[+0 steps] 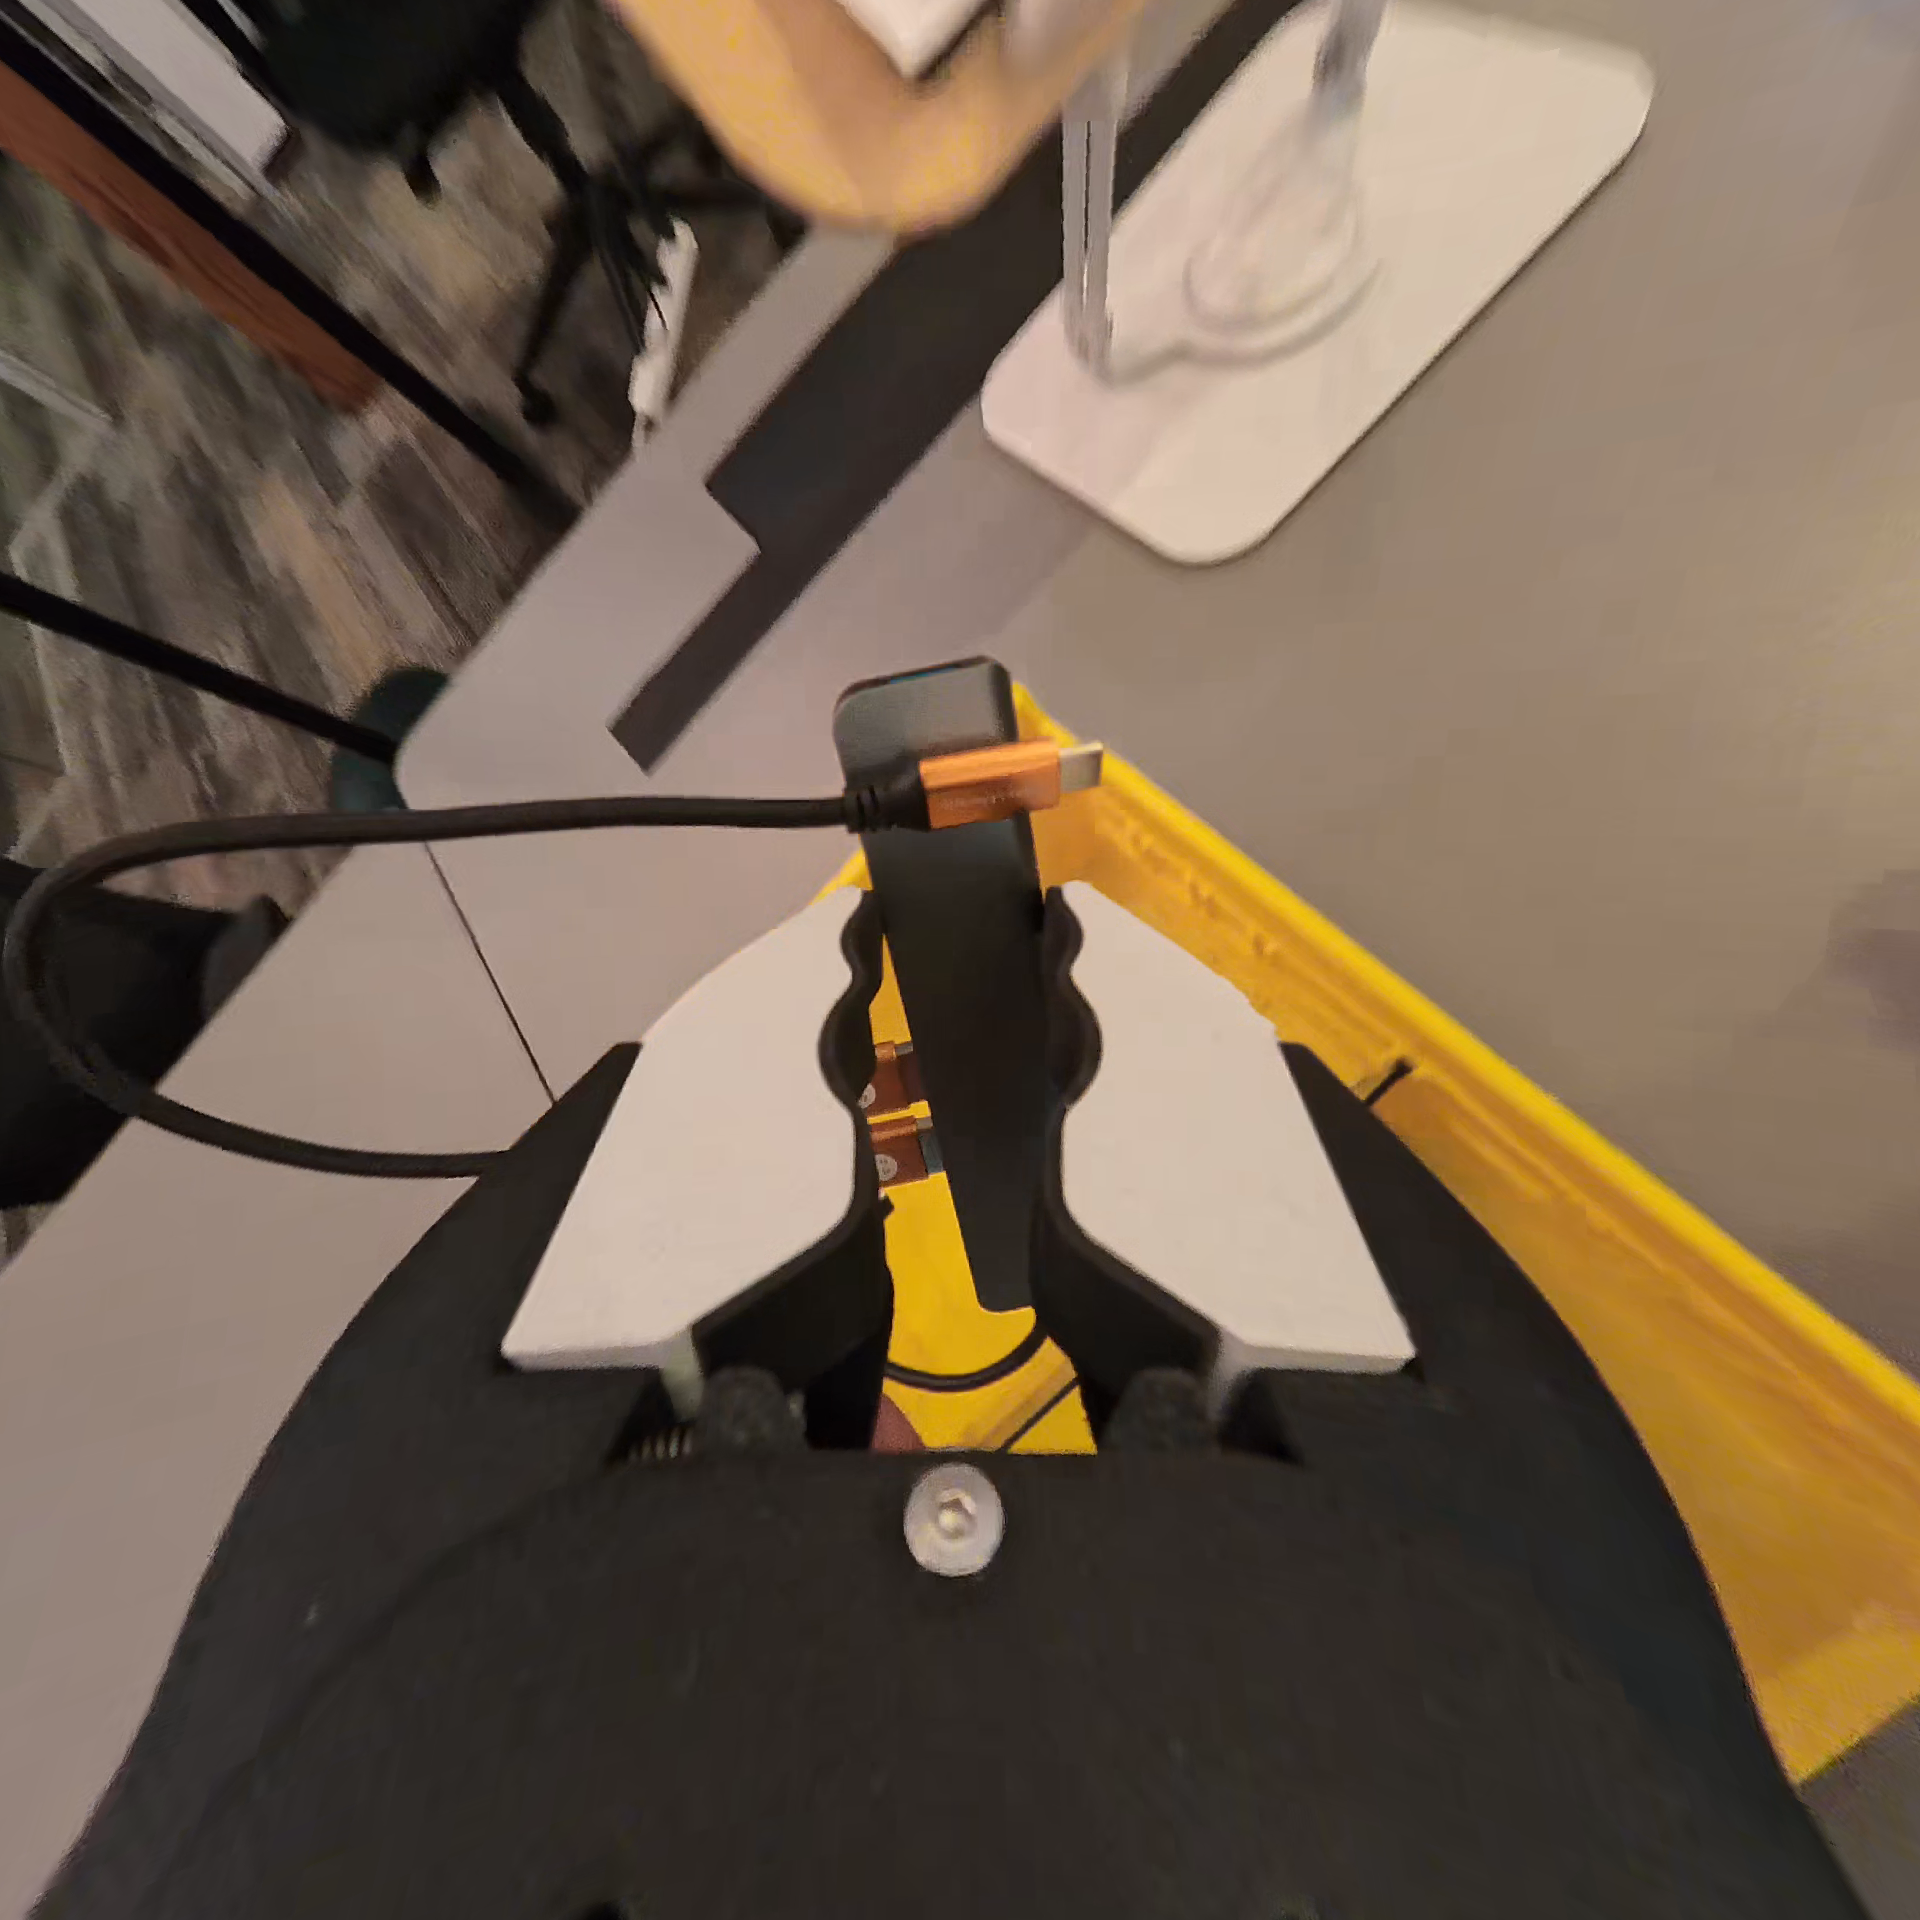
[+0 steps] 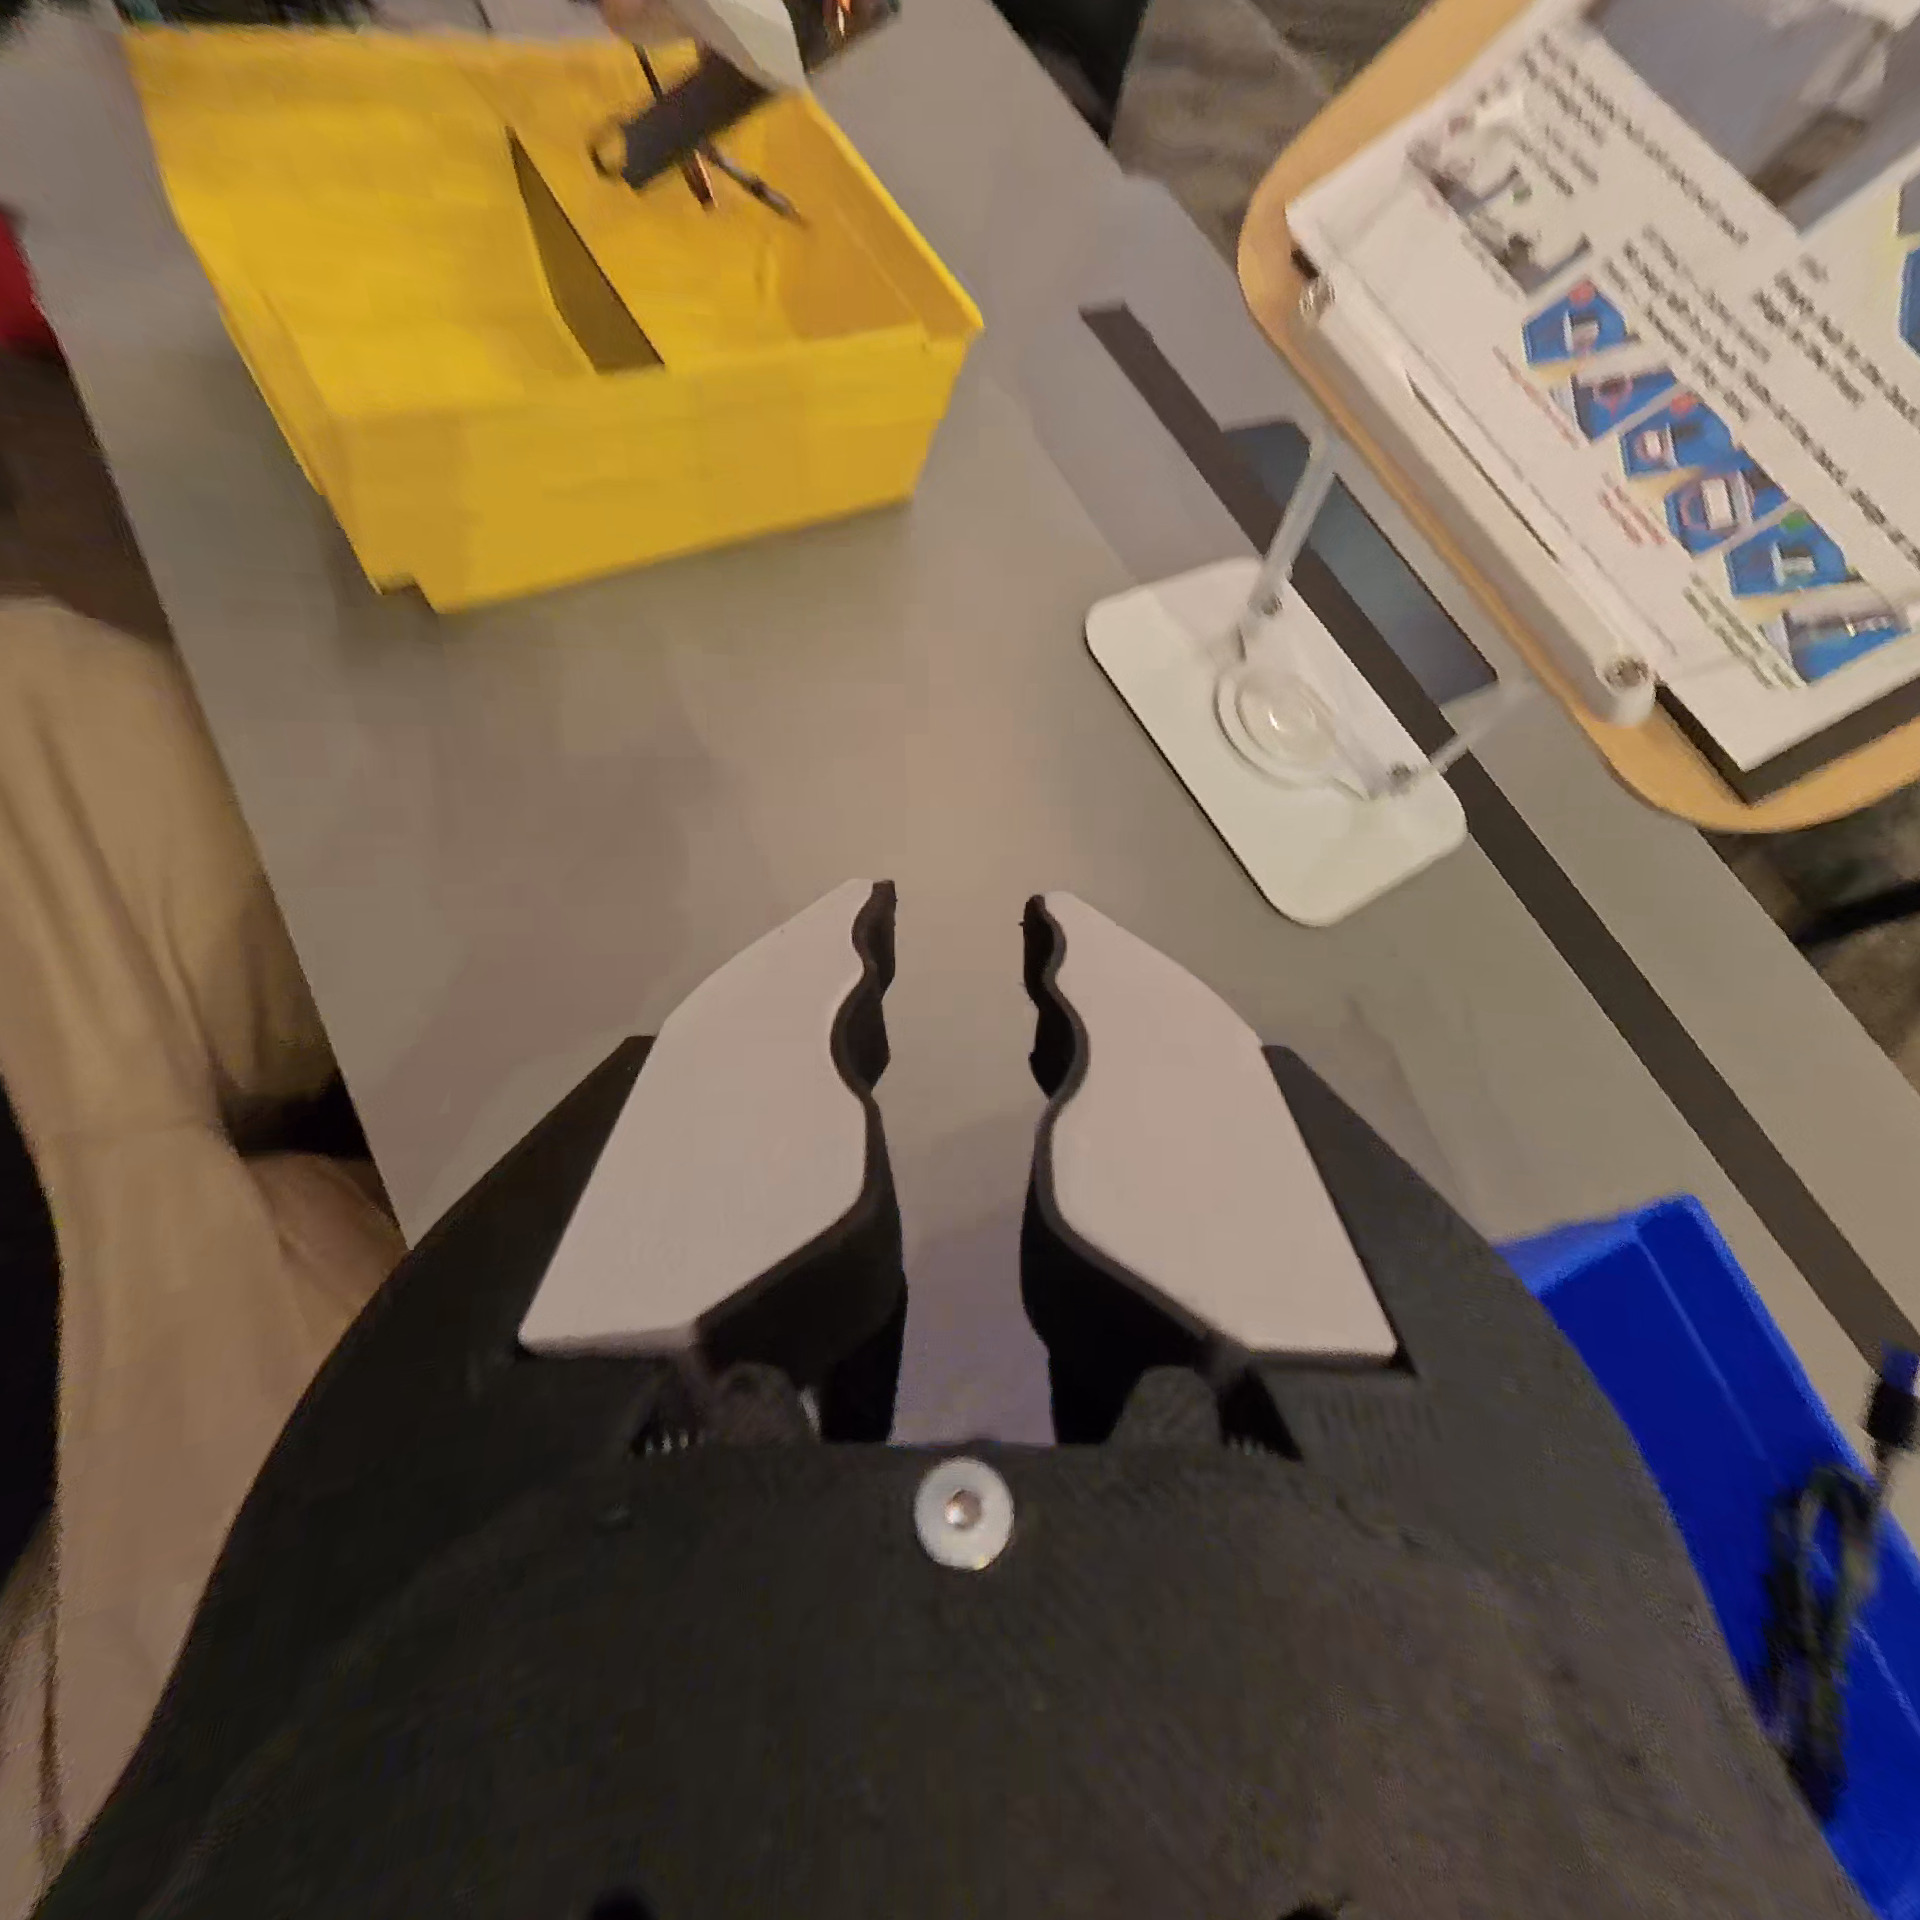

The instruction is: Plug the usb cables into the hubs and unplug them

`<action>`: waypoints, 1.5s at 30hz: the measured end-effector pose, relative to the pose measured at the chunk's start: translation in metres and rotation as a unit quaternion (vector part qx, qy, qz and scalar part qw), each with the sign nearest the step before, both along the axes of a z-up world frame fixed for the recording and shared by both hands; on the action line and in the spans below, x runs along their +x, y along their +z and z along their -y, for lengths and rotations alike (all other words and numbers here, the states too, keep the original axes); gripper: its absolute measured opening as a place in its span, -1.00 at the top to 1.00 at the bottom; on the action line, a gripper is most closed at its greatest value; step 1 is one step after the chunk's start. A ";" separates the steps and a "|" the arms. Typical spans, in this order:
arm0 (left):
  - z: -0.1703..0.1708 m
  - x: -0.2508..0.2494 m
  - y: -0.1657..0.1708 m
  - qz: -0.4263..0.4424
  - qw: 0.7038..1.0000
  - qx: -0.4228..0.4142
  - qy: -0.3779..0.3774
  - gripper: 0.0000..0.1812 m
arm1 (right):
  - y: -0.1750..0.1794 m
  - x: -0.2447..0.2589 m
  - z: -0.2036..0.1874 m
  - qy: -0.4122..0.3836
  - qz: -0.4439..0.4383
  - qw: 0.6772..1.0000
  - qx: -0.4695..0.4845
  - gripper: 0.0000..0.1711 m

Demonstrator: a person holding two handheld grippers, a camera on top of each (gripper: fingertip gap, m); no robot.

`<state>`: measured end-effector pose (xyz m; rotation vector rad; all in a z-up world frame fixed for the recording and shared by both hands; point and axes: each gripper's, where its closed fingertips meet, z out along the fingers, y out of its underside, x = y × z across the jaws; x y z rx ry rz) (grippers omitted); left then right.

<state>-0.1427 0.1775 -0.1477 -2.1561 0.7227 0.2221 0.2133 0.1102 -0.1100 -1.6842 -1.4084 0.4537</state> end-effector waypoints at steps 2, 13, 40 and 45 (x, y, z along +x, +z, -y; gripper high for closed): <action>0.003 0.017 0.027 0.017 0.999 0.042 -0.011 0.64 | 0.009 -0.015 0.004 0.006 -0.039 0.999 -0.006 0.69; 0.035 0.163 0.122 0.147 0.963 0.178 -0.139 0.67 | 0.026 -0.095 0.023 0.028 -0.166 0.985 -0.028 0.51; 0.065 0.265 0.101 0.259 0.920 0.141 -0.258 0.62 | 0.011 -0.087 -0.006 0.026 -0.317 0.931 -0.180 0.89; 0.061 0.251 0.079 0.103 0.945 0.148 -0.271 0.62 | 0.015 -0.074 -0.012 0.048 -0.357 0.897 -0.257 0.89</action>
